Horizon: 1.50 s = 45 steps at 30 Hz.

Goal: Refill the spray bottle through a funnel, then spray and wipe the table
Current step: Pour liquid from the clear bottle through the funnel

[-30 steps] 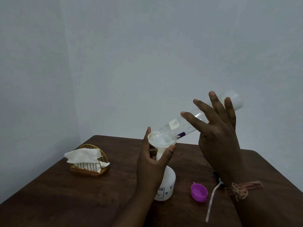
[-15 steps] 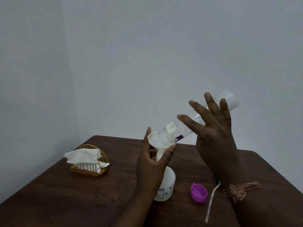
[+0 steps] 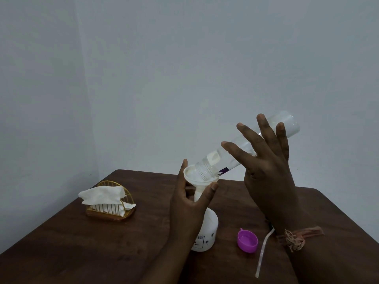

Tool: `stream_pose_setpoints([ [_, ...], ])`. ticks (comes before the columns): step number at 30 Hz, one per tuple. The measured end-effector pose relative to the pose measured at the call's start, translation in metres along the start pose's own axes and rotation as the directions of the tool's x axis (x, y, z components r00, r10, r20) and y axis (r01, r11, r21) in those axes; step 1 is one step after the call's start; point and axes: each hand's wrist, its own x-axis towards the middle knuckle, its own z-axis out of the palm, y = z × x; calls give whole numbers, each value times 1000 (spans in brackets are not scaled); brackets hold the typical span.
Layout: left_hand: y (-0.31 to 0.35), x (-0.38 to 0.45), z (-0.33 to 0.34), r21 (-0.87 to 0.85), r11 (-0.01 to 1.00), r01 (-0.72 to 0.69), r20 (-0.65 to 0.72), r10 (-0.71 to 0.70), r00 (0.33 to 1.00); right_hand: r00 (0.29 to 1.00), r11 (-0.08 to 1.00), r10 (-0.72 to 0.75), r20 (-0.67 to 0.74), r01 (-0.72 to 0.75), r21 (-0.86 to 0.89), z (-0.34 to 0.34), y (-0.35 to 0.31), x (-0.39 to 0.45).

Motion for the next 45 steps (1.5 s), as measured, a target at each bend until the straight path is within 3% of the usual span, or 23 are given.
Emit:
stream_pose_setpoints([
  [17,1,0,0,-4,1000,1,1,-1,1000,1000,1000,23,1,-23,3,0,-1,-1],
  [30,3,-1,-1,1,1000,8,-5,-8,1000,958,964,240,156,-254,76,14,3,-8],
  [34,4,-1,-2,-18,1000,10,-13,-10,1000,867,864,379,322,-457,213,21,5,-14],
  [37,3,-1,-2,-19,1000,5,-19,-5,1000,720,617,519,460,-688,382,22,5,-18],
  [42,5,-2,-1,0,1000,3,-23,-3,1000,459,295,606,650,-888,352,38,17,-34],
  [45,4,-2,0,-7,1000,5,-19,-5,1000,374,215,602,705,-927,308,50,20,-50],
])
